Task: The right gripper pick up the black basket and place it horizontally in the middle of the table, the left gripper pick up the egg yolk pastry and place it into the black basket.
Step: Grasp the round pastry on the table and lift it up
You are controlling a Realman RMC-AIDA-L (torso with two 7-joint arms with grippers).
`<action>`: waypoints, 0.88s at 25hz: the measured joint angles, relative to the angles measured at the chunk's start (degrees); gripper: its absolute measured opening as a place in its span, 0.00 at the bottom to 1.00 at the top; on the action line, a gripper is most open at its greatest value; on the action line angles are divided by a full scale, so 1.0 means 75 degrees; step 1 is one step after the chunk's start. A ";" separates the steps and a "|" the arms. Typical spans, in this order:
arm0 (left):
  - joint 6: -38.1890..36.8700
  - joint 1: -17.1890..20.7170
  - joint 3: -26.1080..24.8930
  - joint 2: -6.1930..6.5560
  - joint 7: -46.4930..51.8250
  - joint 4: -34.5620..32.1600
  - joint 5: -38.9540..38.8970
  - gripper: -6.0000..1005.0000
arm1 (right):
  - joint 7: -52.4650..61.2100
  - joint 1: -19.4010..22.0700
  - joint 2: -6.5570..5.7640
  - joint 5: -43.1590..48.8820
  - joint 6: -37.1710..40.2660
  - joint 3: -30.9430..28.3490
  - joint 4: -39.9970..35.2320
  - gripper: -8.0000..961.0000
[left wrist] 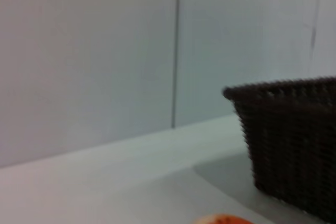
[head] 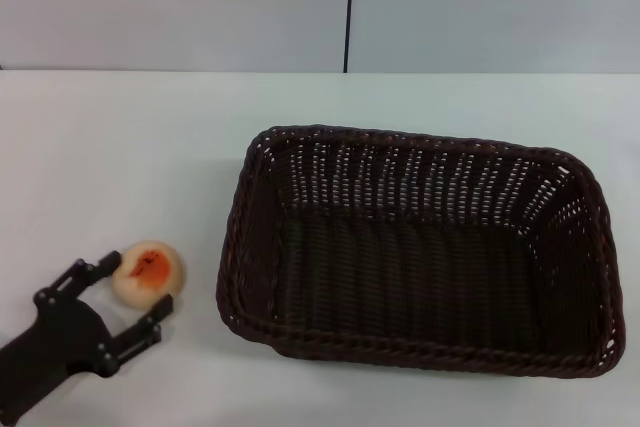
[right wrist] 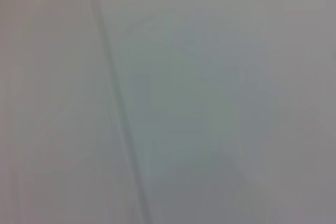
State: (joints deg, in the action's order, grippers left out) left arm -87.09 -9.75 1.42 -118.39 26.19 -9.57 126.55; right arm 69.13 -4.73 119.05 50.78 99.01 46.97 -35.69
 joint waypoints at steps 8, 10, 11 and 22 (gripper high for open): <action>0.0384 -0.0199 0.0302 -0.0010 -0.0067 0.0260 -0.0008 0.81 | -0.0249 -0.0040 -0.0036 0.0003 0.0157 -0.0476 0.0676 0.79; 0.0476 -0.0254 0.0305 -0.0011 -0.0070 0.0274 -0.0001 0.81 | -0.0262 -0.0020 -0.0030 0.0001 0.0164 -0.0495 0.0745 0.79; 0.0505 -0.0266 0.0306 -0.0011 -0.0071 0.0278 0.0000 0.81 | -0.0273 -0.0020 -0.0028 -0.0006 0.0164 -0.0522 0.0806 0.79; 0.0555 -0.0282 -0.0196 -0.0008 -0.0790 0.0517 -0.0066 0.63 | -0.0323 -0.0110 -0.0036 -0.0021 0.0077 -0.0957 0.1491 0.79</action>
State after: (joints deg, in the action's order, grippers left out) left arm -82.93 -11.86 -0.05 -118.45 20.27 -5.69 126.06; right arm 66.71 -5.56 118.78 50.62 99.59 39.80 -24.51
